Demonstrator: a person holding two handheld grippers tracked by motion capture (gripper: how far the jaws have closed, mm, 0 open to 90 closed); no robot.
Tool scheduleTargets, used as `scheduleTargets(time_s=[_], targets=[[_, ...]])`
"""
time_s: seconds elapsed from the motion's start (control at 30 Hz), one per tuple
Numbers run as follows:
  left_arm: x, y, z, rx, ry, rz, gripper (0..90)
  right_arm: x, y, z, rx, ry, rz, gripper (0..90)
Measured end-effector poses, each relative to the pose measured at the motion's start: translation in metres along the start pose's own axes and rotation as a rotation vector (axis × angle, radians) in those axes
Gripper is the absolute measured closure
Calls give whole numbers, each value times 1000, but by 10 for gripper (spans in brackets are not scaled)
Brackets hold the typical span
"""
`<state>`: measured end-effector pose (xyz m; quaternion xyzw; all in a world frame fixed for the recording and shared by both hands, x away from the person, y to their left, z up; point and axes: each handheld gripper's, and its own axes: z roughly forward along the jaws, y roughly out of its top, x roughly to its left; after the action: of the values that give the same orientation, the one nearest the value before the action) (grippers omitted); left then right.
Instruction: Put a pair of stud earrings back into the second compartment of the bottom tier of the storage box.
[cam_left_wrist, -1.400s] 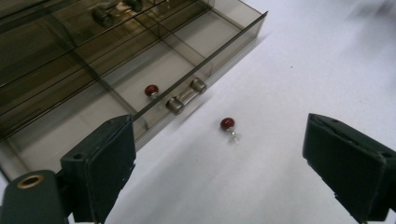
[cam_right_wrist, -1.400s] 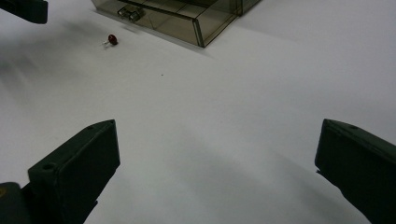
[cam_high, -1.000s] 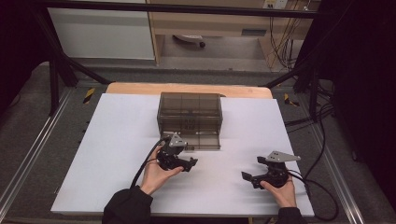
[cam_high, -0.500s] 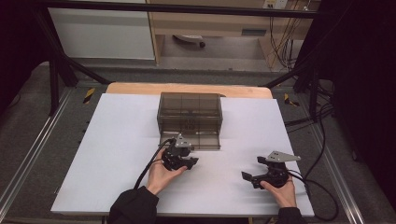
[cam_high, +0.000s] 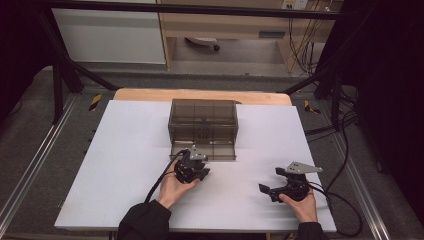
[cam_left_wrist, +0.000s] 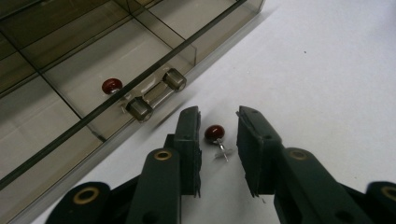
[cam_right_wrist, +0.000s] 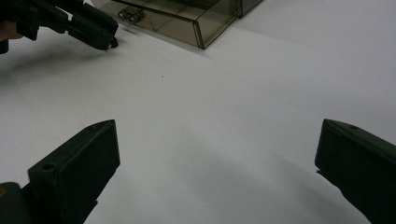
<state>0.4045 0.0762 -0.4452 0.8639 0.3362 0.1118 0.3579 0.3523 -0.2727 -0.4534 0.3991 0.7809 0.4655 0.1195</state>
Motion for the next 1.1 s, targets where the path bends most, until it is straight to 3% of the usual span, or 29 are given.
scheduleTargets(time_s=[0.37,1.1], targets=[[-1,-2,2,10,3,17,787,0,0,0,-2,-1,3,6],[0,-2,1,13,-14,22,794,0,0,0,0,0,0,6]])
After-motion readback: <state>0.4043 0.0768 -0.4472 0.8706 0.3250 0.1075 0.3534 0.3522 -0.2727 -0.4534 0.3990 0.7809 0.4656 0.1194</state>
